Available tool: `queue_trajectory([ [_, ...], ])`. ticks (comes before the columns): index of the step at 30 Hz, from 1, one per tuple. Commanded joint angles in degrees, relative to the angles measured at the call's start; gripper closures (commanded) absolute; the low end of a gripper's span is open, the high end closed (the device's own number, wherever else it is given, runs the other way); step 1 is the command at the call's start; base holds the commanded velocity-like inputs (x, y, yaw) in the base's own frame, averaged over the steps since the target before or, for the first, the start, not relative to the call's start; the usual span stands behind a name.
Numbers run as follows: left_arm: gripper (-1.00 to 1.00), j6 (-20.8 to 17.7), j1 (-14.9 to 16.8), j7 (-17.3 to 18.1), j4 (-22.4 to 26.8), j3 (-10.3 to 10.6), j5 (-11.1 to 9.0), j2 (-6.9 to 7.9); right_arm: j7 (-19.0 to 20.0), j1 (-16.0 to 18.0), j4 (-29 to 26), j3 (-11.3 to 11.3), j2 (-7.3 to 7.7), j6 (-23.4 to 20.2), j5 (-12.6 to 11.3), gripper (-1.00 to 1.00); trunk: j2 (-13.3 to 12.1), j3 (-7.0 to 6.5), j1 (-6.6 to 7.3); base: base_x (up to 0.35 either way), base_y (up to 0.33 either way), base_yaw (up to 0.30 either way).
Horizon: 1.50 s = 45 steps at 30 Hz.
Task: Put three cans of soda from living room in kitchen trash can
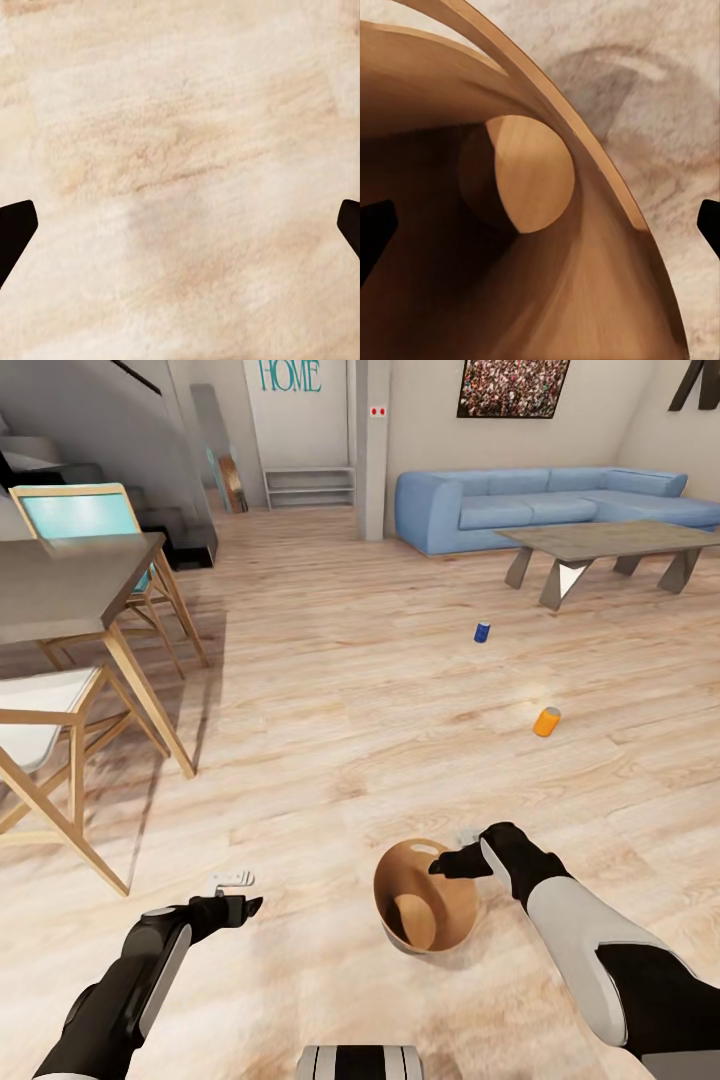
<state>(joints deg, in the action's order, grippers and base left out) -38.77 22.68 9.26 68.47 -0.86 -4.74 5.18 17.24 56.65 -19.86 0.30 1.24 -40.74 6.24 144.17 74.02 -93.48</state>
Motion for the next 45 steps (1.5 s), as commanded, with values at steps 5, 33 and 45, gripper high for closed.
queue_trajectory([
  [5,-1.00,0.01,0.00,-0.02,0.06,-0.01,0.00,-0.06,-0.01,-0.11,0.00,0.54,0.00,0.02,0.00,-1.00,0.00,0.00,0.00,0.006,0.004,0.000],
  [33,-1.00,0.01,0.00,-0.11,0.17,0.27,0.00,-0.17,0.21,-0.14,-0.08,0.64,0.62,0.04,0.15,-1.00,0.00,0.00,0.00,0.000,0.000,0.000],
  [45,-1.00,0.01,0.00,-0.12,0.10,0.37,0.04,-0.17,0.18,-0.21,-0.01,0.56,1.07,-0.03,0.05,-1.00,0.00,0.00,0.00,0.000,0.000,0.000],
])
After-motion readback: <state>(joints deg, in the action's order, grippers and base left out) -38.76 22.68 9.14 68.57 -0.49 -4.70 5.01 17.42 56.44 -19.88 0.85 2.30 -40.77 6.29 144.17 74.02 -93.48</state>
